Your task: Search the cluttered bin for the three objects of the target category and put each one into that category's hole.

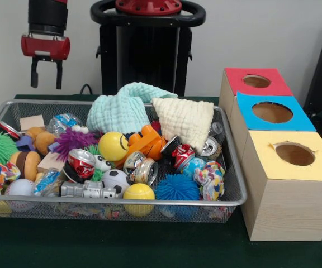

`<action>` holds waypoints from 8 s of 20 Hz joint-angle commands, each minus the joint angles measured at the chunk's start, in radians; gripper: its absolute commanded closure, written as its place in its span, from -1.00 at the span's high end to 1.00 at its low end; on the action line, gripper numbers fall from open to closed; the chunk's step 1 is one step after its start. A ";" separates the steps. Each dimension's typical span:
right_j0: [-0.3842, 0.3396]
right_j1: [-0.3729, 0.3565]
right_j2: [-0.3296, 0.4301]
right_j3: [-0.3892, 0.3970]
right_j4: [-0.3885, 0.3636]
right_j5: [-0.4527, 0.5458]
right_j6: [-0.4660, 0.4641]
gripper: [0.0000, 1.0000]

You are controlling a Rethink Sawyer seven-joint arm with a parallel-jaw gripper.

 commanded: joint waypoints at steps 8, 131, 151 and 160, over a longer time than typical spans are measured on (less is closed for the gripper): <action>-0.033 0.011 0.146 -0.148 -0.036 0.143 0.038 1.00; 0.412 0.399 -0.294 -0.476 0.292 -0.238 0.110 1.00; 0.473 0.363 -0.304 -0.483 0.213 -0.213 0.069 1.00; 0.528 0.387 -0.361 -0.499 0.250 -0.254 0.041 1.00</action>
